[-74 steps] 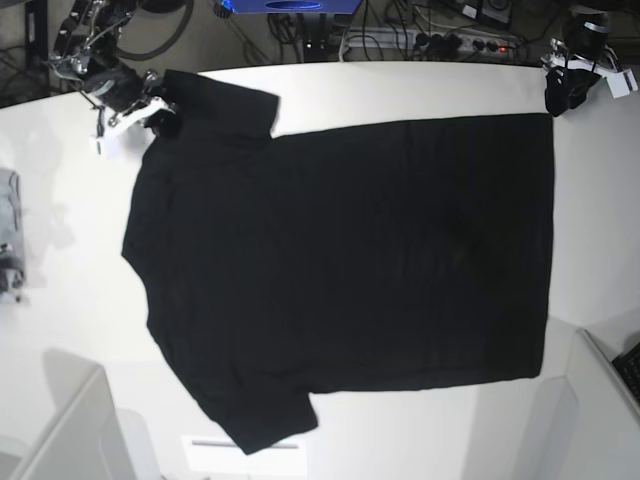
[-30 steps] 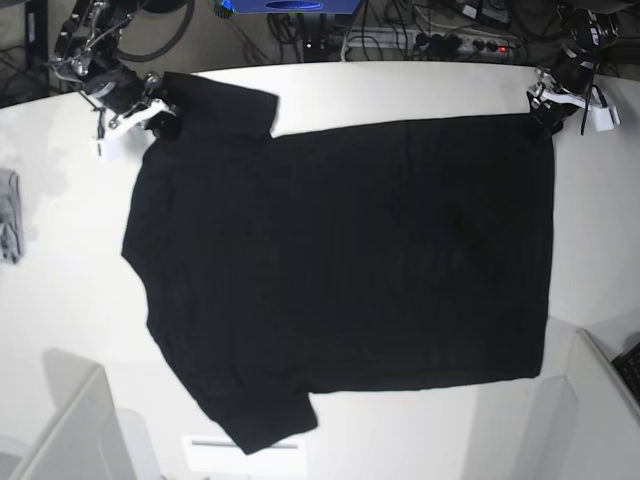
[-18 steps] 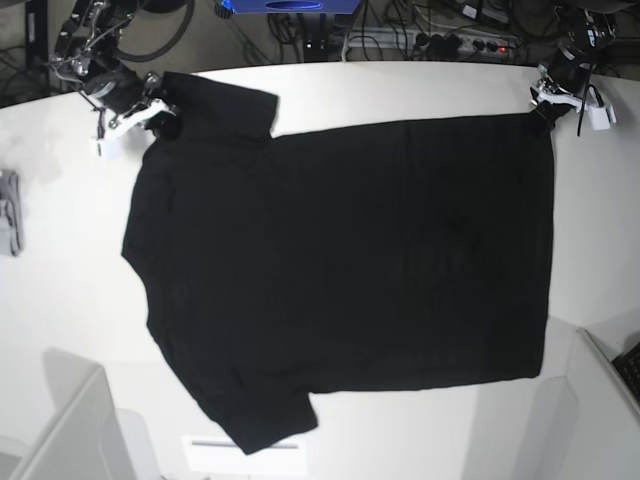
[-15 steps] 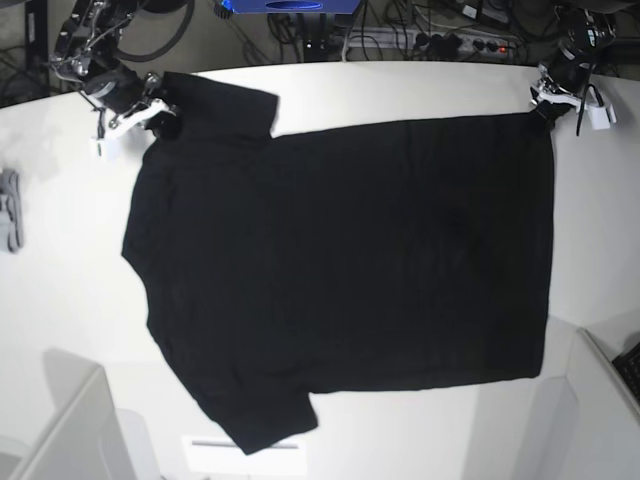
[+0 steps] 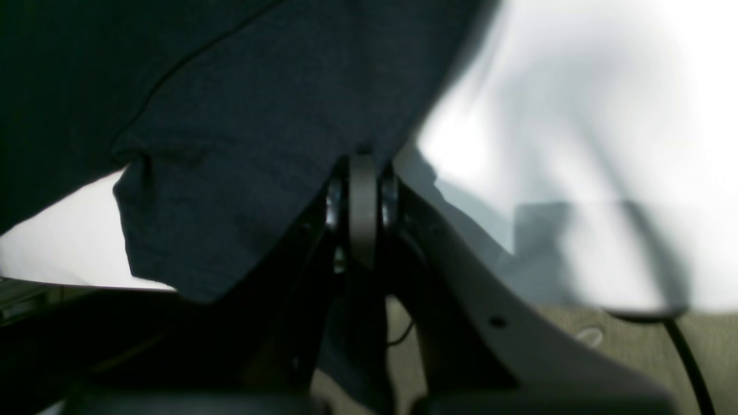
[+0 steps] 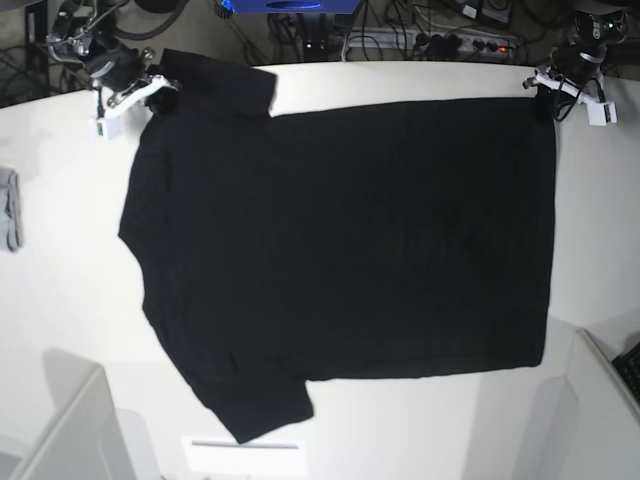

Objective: Fold the T-shirt properly
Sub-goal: 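Lift the shoulder corners and pull the shirt toward the robot, then drag the right gripper's corner along the shirt side, folding the sleeve inward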

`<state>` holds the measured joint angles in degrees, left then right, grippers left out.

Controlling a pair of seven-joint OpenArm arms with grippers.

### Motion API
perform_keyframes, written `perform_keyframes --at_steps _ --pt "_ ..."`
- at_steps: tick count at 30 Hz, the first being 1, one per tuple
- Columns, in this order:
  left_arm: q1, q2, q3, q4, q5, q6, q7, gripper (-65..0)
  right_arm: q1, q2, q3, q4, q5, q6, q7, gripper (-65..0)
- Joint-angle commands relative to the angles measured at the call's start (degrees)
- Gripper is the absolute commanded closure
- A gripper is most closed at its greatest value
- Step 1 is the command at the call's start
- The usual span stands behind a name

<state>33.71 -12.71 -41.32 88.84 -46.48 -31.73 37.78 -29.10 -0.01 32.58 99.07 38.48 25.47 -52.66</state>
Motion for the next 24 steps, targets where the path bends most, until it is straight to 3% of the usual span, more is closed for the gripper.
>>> perform_keyframes --at_steps 1,13,20,24 --pt "0.79 -0.96 -0.57 1.76 -0.77 -0.41 -1.08 0.0 -1.01 0.49 0.08 1.37 -0.72 -0.29 -0.39 0.0" --pt "6.51 -0.96 -0.66 9.32 -0.77 -0.41 -0.99 0.0 -5.58 -1.97 -0.01 12.27 -0.63 -0.29 -0.57 0.0" --pt "6.24 -0.61 -0.57 12.48 -1.21 -0.41 -0.90 0.0 -2.50 -1.97 -0.01 14.30 -0.63 -0.29 -0.74 0.0" --pt "4.04 0.18 -0.57 13.01 -1.30 -0.32 -0.81 0.0 1.10 -1.88 0.35 14.38 -0.63 -0.29 -4.70 0.0"
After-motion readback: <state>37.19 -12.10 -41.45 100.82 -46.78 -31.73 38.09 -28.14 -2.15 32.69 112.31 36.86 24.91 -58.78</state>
